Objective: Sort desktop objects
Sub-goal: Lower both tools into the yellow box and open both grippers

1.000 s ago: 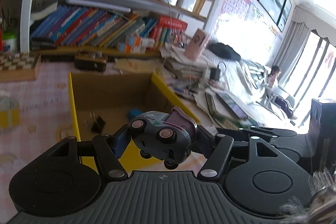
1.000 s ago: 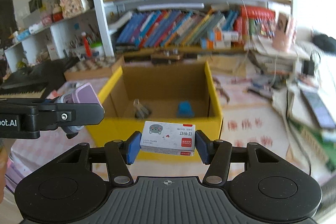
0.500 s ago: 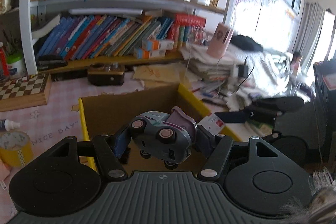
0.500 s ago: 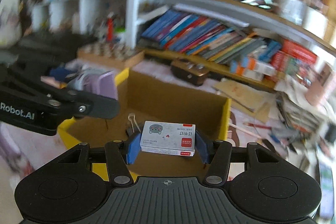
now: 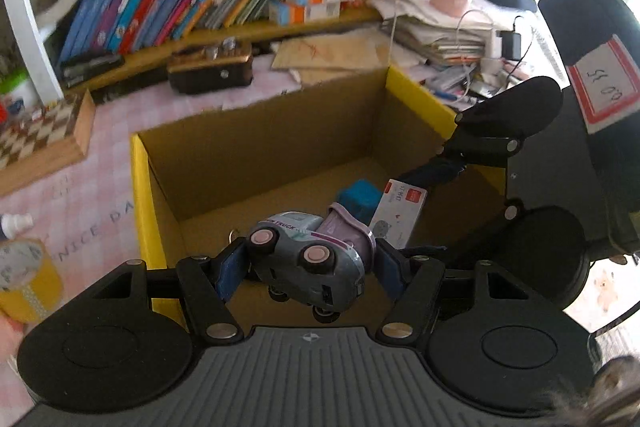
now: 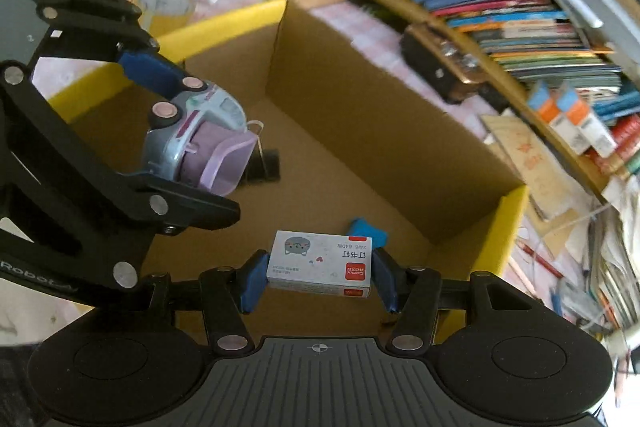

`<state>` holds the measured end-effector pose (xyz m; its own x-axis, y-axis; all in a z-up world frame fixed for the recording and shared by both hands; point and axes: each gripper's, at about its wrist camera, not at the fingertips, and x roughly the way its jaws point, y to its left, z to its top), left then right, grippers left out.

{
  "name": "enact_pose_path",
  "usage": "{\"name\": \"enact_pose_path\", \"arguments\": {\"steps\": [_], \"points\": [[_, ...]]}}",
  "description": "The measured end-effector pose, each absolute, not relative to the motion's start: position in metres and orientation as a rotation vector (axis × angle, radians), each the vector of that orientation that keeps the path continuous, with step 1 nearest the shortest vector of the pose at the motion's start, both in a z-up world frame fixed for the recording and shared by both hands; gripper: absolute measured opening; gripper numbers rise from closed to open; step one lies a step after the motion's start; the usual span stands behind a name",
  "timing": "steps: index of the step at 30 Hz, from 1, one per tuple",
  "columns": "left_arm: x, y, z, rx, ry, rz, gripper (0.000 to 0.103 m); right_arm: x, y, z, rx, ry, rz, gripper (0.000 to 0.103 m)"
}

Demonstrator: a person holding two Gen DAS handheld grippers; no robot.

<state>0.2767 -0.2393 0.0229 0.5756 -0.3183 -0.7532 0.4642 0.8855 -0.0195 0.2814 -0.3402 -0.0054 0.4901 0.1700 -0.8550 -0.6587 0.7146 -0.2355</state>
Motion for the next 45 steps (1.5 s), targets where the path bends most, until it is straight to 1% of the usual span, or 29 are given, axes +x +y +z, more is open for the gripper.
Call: {"name": "enact_pose_path", "arguments": {"steps": [7,15,21,22,24,28,30,32,39,45], "points": [[0.280,-0.246,0.012,0.282,0.882,-0.449,0.064,0.296,-0.341,-0.021,-0.595,1.062,0.592,0.056],[0.278,-0.251,0.008,0.355,0.883,-0.453,0.064,0.300,-0.341,-0.025,-0.593,1.094,0.614,0.056],[0.276,-0.250,0.008,0.346,0.875,-0.455,0.062,0.300,-0.342,-0.021,-0.580,1.080,0.614,0.057],[0.275,-0.249,0.009,0.341,0.872,-0.457,0.063,0.300,-0.342,-0.020,-0.576,1.077,0.610,0.057],[0.272,-0.248,0.012,0.339,0.850,-0.454,0.069,0.297,-0.344,-0.017,-0.571,1.057,0.601,0.057],[0.262,-0.242,0.021,0.316,0.799,-0.460,0.075,0.290,-0.349,-0.002,-0.538,1.001,0.597,0.058],[0.257,-0.238,0.028,0.298,0.771,-0.463,0.079,0.286,-0.353,0.008,-0.506,0.972,0.594,0.062],[0.251,-0.236,0.035,0.284,0.740,-0.463,0.082,0.282,-0.357,0.018,-0.478,0.942,0.585,0.062],[0.227,-0.226,0.062,0.214,0.626,-0.450,0.087,0.262,-0.373,0.052,-0.360,0.829,0.535,0.063],[0.210,-0.212,0.078,0.131,0.579,-0.445,0.088,0.242,-0.380,0.066,-0.295,0.779,0.503,0.063]]}}
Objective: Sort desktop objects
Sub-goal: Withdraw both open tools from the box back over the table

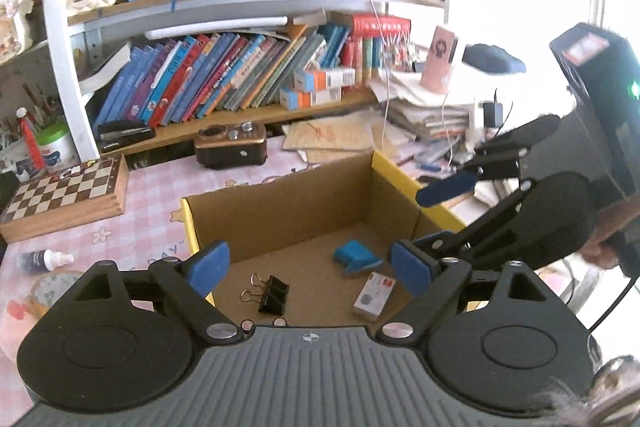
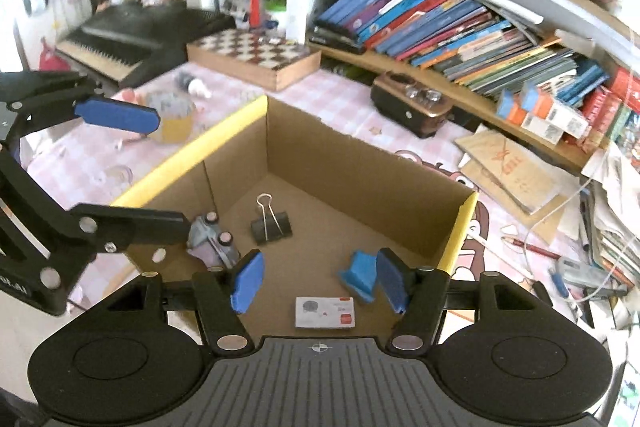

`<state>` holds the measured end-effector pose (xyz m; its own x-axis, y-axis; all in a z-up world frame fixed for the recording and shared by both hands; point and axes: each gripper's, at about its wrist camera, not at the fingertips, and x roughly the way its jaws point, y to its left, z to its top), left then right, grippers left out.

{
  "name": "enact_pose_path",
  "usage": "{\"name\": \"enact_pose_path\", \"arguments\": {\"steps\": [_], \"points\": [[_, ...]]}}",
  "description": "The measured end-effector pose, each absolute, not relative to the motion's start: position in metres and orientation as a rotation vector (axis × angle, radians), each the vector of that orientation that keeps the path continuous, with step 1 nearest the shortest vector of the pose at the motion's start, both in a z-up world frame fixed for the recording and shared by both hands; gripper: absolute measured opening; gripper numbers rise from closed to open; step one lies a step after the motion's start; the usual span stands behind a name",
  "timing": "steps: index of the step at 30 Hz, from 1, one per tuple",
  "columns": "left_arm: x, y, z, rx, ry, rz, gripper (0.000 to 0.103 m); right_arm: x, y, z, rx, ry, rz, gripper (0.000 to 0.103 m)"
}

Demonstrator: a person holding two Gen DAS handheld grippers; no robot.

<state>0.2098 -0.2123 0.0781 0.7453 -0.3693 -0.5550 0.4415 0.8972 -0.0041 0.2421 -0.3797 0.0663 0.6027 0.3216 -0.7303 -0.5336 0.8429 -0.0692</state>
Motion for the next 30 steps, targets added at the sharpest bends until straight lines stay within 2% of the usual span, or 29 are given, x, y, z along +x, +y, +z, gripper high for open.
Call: {"name": "enact_pose_path", "arguments": {"steps": [10,19,30], "points": [[0.177,-0.191,0.083,0.070,0.539,-0.441,0.089,0.198,-0.383,0.070,-0.195,0.712,0.395,0.064],[0.142,-0.157,0.073,-0.021,0.527,-0.397,0.093,0.146,-0.366,0.063,-0.093,0.635,0.210,0.070],[0.105,-0.116,0.058,-0.039,0.553,-0.392,0.095,0.096,-0.330,0.041,-0.024,0.637,0.064,0.071]]}}
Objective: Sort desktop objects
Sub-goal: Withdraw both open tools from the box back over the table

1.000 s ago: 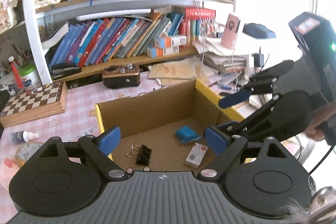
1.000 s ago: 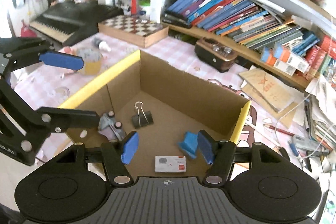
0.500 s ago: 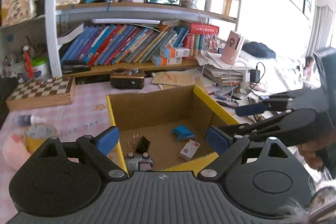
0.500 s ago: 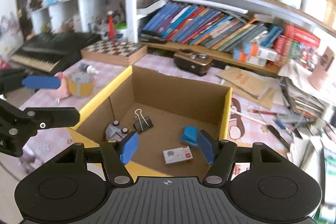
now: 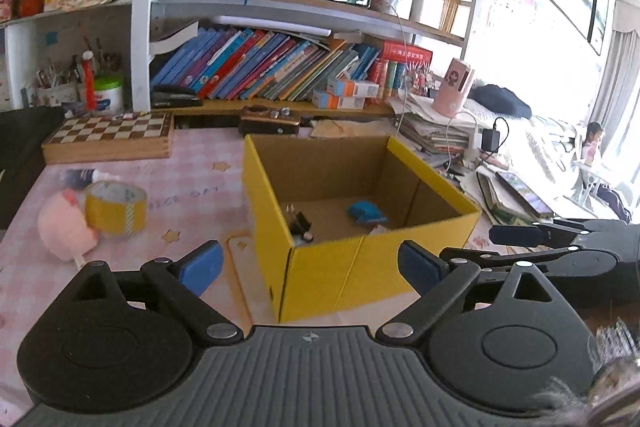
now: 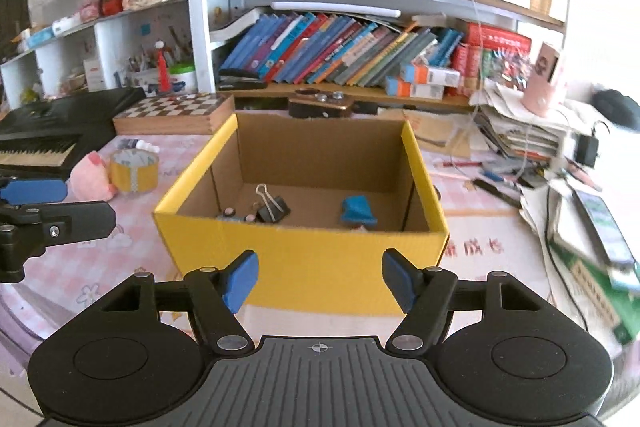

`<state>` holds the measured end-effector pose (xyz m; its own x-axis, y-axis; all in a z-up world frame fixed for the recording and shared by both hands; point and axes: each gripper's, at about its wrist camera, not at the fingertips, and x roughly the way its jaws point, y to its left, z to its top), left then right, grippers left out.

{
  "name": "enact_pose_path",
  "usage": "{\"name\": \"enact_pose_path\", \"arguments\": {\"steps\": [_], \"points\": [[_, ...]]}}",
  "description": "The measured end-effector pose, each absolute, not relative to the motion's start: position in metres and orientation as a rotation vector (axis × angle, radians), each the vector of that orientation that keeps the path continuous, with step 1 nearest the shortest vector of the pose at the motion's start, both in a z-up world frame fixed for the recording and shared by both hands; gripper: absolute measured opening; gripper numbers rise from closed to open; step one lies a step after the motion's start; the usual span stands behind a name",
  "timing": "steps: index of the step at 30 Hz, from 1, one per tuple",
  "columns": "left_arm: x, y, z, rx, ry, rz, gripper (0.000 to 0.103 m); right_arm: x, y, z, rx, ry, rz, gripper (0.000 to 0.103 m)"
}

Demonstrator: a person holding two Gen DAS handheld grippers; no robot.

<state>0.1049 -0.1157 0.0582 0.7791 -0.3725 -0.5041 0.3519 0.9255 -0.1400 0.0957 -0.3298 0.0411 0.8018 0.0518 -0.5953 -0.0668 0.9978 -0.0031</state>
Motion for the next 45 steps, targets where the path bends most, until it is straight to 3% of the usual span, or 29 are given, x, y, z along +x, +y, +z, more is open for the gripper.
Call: {"name": "enact_pose_path", "arguments": {"steps": [24,45], "points": [[0.050,-0.040,0.023,-0.055,0.643,-0.349,0.098,0.016,-0.252,0.012,-0.002,0.674,-0.056,0.077],[0.036,-0.006,0.013,-0.049,0.681,-0.366,0.099,0.003,-0.208,0.003,-0.002,0.717,-0.026,0.084]]}}
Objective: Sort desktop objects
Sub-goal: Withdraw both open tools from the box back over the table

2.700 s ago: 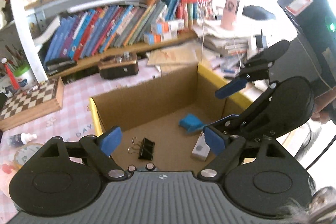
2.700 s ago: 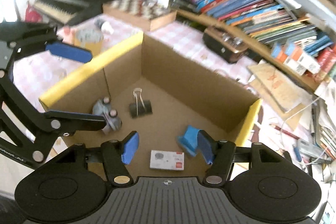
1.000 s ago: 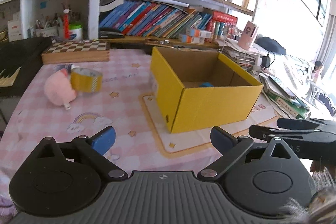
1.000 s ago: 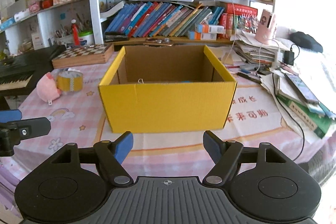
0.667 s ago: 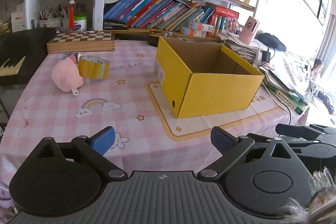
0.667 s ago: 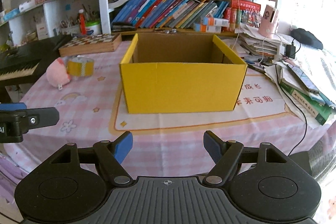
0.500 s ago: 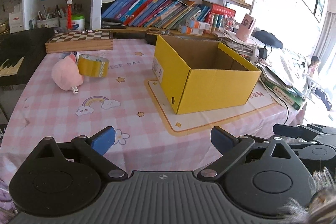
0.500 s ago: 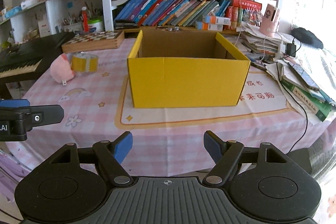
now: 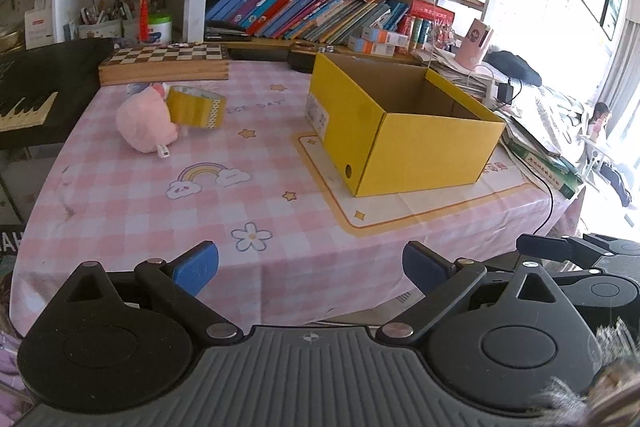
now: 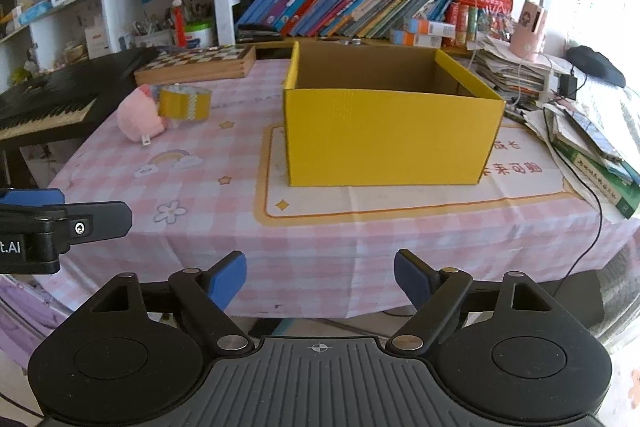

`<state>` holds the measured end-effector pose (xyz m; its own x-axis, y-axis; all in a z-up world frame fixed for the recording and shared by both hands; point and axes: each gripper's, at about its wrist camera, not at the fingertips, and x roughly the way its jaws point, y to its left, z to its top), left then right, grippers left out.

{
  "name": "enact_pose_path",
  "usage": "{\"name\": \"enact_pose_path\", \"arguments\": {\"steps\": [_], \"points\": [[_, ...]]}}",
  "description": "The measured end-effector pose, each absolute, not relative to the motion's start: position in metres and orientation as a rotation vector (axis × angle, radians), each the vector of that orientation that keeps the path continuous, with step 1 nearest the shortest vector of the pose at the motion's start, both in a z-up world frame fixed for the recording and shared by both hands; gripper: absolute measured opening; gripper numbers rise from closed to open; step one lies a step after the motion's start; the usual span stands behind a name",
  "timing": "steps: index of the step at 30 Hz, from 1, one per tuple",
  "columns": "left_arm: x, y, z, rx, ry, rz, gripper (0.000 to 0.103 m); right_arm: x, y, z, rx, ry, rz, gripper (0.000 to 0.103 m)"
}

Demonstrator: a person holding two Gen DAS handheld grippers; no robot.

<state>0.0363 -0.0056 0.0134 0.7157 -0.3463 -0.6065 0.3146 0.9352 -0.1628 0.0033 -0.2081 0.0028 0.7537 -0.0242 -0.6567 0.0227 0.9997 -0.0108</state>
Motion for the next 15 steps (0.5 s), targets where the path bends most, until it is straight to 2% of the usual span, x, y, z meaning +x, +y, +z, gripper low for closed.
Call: {"name": "enact_pose_path", "arguments": {"steps": [15], "points": [[0.036,0.024,0.010,-0.082,0.683,-0.316,0.100,0.012,-0.176,0.001,-0.048,0.731,0.047,0.084]]}}
